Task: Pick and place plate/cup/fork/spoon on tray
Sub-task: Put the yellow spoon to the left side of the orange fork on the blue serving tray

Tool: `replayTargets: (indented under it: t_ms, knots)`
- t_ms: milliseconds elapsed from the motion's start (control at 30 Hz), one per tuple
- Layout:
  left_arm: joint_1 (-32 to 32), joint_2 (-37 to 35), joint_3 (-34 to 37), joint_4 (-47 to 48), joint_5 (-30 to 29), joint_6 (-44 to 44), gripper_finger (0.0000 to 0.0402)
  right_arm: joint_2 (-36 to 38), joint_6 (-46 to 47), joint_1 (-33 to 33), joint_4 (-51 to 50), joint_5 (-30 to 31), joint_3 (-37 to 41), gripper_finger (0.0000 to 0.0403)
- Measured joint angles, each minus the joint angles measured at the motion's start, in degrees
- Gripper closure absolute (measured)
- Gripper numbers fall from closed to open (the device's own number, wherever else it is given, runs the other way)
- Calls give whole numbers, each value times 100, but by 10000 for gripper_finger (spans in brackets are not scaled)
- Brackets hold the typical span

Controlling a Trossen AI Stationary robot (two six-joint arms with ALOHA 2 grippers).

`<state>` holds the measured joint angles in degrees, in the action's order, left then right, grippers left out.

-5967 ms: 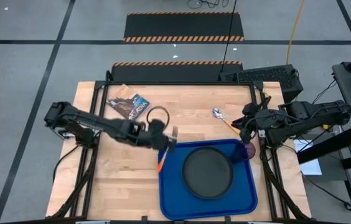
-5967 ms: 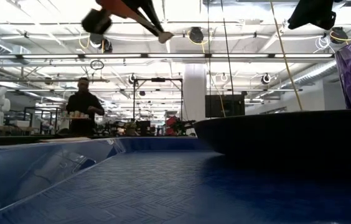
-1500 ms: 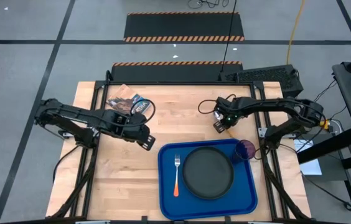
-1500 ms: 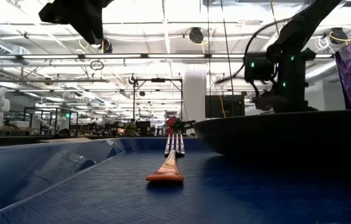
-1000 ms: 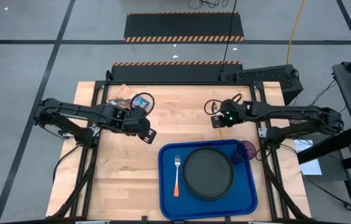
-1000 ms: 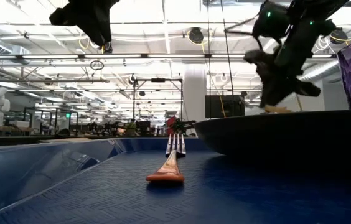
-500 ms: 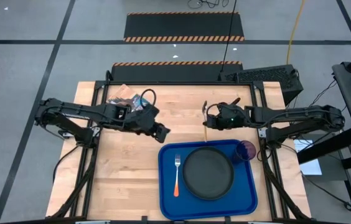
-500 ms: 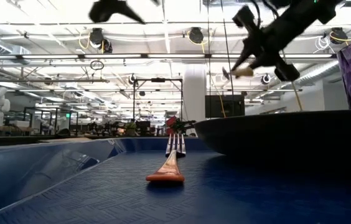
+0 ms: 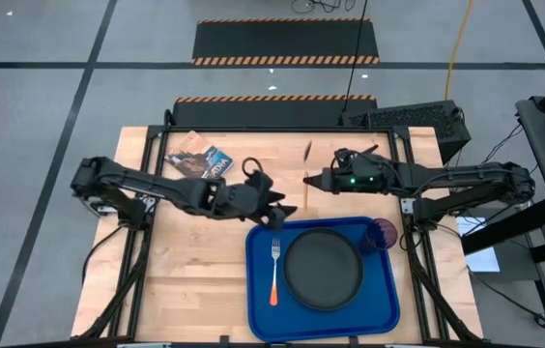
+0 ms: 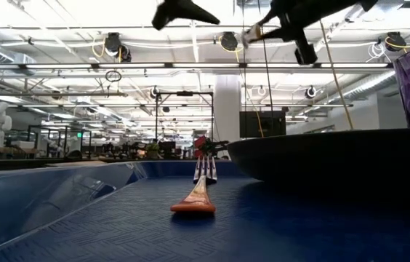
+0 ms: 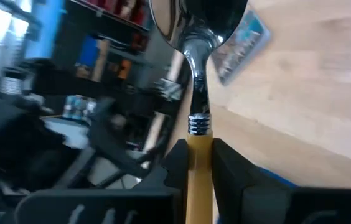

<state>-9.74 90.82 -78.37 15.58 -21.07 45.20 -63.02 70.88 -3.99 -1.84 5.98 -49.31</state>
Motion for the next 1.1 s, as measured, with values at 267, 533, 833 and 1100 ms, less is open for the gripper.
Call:
replayTargets:
  t_ms: [267, 533, 833, 1100]
  knots:
    - [-102, 616, 2, -539, -809, 402, 41, 0, -432, -2, 366, -1, -5, 372]
    - [-59, 1014, 2, -1701, -1213, 32, 59, 0, -765, -19, 381, -1, -3, 372]
    - [-20, 1192, -4, -1944, -1196, 357, 162, 0, -928, -44, 423, 39, -3, 371]
    - [4, 1197, -4, -1714, -1188, 811, 290, 0, -1033, -44, 421, 34, -3, 371]
